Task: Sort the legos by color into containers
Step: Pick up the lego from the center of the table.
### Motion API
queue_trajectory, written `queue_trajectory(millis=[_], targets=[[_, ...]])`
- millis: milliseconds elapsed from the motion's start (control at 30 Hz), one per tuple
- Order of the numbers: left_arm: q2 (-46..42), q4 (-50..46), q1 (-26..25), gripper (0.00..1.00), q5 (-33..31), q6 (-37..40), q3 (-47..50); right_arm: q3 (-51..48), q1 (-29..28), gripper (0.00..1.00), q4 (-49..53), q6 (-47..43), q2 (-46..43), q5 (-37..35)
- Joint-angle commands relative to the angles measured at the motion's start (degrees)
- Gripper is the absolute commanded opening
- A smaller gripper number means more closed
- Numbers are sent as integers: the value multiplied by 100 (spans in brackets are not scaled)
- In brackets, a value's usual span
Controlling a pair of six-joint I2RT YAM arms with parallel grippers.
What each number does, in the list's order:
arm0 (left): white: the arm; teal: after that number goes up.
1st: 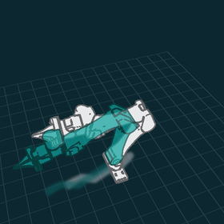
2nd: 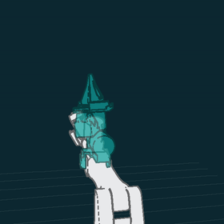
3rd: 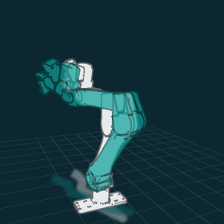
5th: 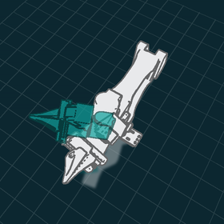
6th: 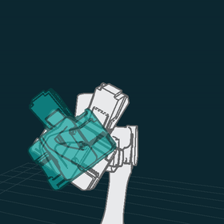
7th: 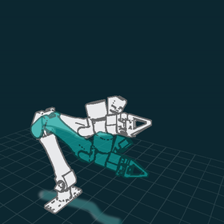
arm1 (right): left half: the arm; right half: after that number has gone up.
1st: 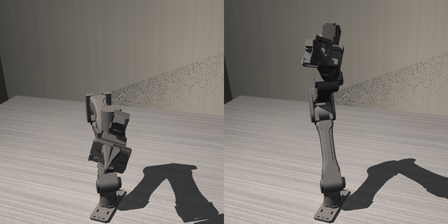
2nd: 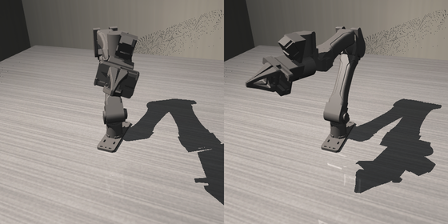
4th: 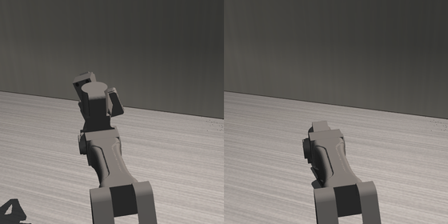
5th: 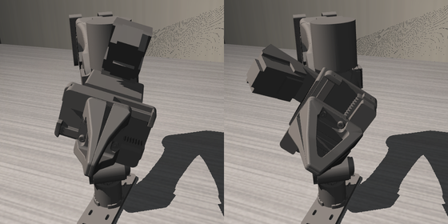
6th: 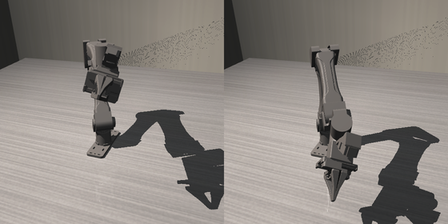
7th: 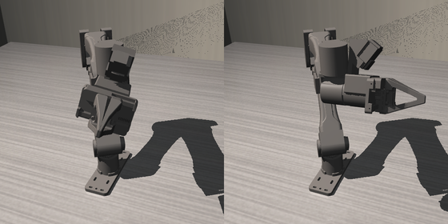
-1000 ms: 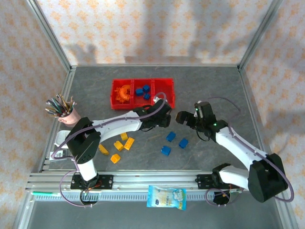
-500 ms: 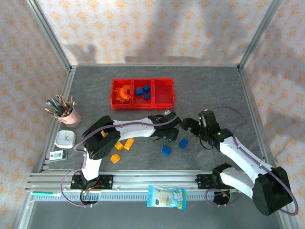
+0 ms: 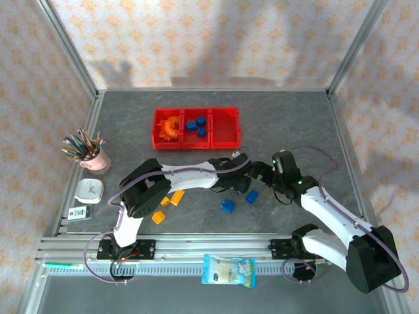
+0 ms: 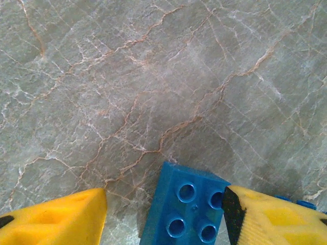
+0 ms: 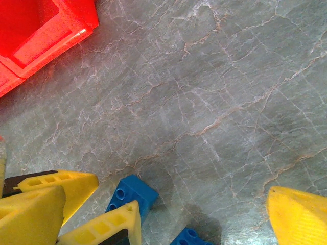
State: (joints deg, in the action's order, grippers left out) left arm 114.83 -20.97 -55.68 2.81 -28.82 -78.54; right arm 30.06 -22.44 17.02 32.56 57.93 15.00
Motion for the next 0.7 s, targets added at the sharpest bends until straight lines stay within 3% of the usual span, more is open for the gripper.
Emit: queue_trajectory(millis=[0, 200, 667], targets=[[46, -74, -87, 61, 47, 52, 129, -63, 20, 100, -121, -47, 9, -41], [27, -148, -92, 52, 18, -1, 180, -61, 20, 100, -112, -74, 5, -50], [-492, 134, -92, 64, -35, -133, 505, -36, 29, 100, -51, -39, -181, -127]])
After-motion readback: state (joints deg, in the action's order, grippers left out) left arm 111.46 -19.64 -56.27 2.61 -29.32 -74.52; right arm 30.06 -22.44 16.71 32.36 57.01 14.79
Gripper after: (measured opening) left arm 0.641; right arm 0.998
